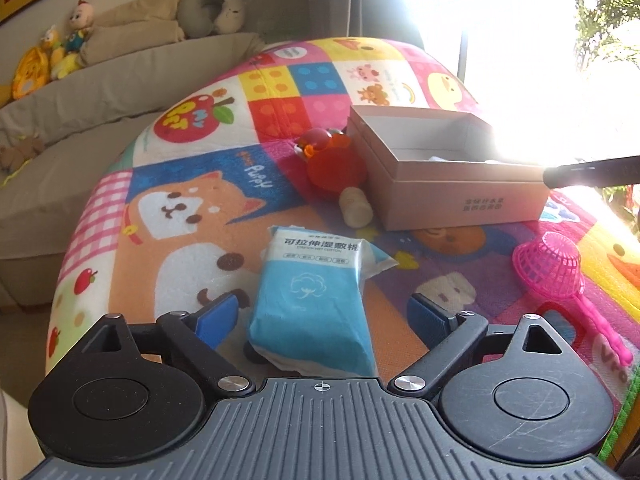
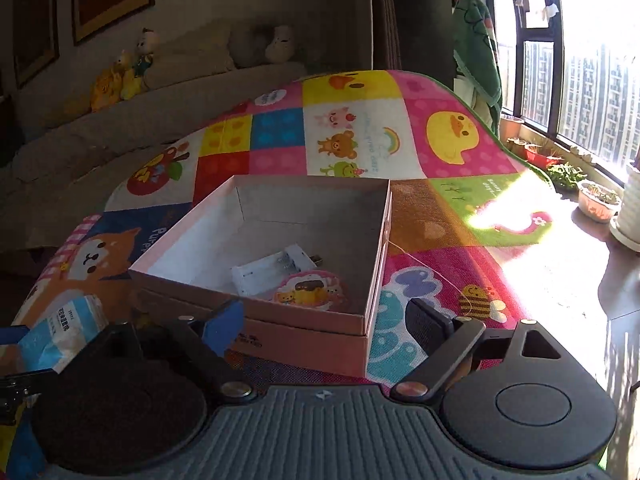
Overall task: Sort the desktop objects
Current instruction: 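Grasp the pink strainer basket with the right tool and lift it, then grasp the blue wet-wipes pack with the left tool while the right tool holds the basket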
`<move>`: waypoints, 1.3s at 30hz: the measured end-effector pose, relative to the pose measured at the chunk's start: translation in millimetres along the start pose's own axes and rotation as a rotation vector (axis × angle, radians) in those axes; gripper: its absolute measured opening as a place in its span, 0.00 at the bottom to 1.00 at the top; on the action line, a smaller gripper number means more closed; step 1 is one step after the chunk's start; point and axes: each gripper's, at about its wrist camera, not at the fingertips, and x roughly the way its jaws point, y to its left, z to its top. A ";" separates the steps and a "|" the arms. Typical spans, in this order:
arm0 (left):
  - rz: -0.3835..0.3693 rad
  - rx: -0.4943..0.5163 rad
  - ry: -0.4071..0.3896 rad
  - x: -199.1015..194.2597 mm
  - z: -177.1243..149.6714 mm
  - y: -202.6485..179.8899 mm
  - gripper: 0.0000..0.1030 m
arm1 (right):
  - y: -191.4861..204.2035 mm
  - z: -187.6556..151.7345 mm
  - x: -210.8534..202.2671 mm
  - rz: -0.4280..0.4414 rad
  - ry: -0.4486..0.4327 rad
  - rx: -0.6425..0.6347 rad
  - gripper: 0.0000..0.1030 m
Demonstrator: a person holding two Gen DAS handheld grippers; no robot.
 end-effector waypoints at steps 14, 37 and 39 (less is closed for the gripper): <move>-0.028 0.001 0.017 -1.8 -0.8 -10.7 0.94 | 59.2 -66.6 -16.3 0.178 0.165 -0.128 0.95; 0.050 0.024 0.041 32.2 20.6 -12.9 0.56 | 50.0 -39.8 -18.3 0.075 0.092 -0.182 0.79; 0.021 0.034 -0.023 14.9 33.7 -15.1 0.55 | 34.9 -14.5 -42.1 0.068 0.004 -0.140 0.79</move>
